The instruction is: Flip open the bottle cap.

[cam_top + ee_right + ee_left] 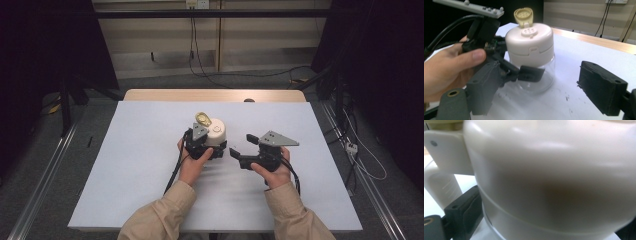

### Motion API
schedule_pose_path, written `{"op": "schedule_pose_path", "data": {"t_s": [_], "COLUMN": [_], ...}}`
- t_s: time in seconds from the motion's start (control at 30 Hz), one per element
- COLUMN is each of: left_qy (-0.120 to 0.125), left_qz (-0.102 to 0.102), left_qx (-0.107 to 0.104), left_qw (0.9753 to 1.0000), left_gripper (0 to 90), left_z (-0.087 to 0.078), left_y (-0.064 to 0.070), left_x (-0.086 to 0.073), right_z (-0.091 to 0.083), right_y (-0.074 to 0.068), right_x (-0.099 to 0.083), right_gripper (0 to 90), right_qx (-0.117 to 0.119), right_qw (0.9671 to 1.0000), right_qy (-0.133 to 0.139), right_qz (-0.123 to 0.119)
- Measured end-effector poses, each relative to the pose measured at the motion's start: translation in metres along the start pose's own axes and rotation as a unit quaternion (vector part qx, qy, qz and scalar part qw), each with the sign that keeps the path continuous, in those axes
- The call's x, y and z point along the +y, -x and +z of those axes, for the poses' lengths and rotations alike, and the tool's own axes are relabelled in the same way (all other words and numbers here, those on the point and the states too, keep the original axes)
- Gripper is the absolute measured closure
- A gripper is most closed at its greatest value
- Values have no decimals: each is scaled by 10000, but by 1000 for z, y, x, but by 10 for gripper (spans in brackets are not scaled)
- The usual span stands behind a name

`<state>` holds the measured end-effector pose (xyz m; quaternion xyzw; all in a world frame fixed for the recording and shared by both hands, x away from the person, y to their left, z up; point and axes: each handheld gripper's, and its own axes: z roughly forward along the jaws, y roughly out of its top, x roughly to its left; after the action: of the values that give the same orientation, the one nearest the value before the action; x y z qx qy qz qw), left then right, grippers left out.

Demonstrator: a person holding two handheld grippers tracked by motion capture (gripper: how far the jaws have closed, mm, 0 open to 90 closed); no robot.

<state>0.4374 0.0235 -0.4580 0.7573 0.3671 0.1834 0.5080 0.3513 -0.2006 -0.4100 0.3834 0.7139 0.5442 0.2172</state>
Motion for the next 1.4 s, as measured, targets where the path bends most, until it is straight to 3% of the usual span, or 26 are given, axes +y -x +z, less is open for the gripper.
{"op": "schedule_pose_path", "data": {"t_s": [0.1, 0.27, 0.37, 0.43, 0.63, 0.73, 0.9, 1.17, 1.4], "left_qy": [-48, -303, -334, -504, -520, -505, -509, -411, -303], "left_qz": [6, 303, 283, 201, 243, 162, 266, 364, 231], "left_qx": [2, 49, 3, -48, -143, -237, -385, -565, -584], "left_qw": [10000, 9991, 9990, 9985, 9982, 9983, 9976, 9969, 9976], "left_gripper": [31, 36, 46, 46, 62, 63, 64, 64, 64], "left_z": [0, -3, -6, -7, -21, -30, -48, -77, -99], "left_y": [0, 1, -1, -2, -4, -6, -10, -22, -37], "left_x": [-2, -3, -4, -5, -10, -13, -17, -23, -28], "right_z": [-7, -17, -20, -21, -26, -30, -35, -45, -55], "right_y": [1, 4, 5, 5, 5, 5, 6, 10, 12], "right_x": [-3, -8, -11, -13, -22, -25, -32, -41, -47], "right_gripper": [172, 163, 148, 144, 137, 137, 135, 118, 117], "right_qx": [-41, -96, -110, -146, -164, -164, -200, -248, -296], "right_qw": [10000, 9999, 9999, 9999, 9998, 9998, 9996, 9994, 9991], "right_qy": [6, 65, 51, 31, -69, -94, -190, -231, -277], "right_qz": [13, 79, 54, 59, 56, 32, 27, 121, 100]}}
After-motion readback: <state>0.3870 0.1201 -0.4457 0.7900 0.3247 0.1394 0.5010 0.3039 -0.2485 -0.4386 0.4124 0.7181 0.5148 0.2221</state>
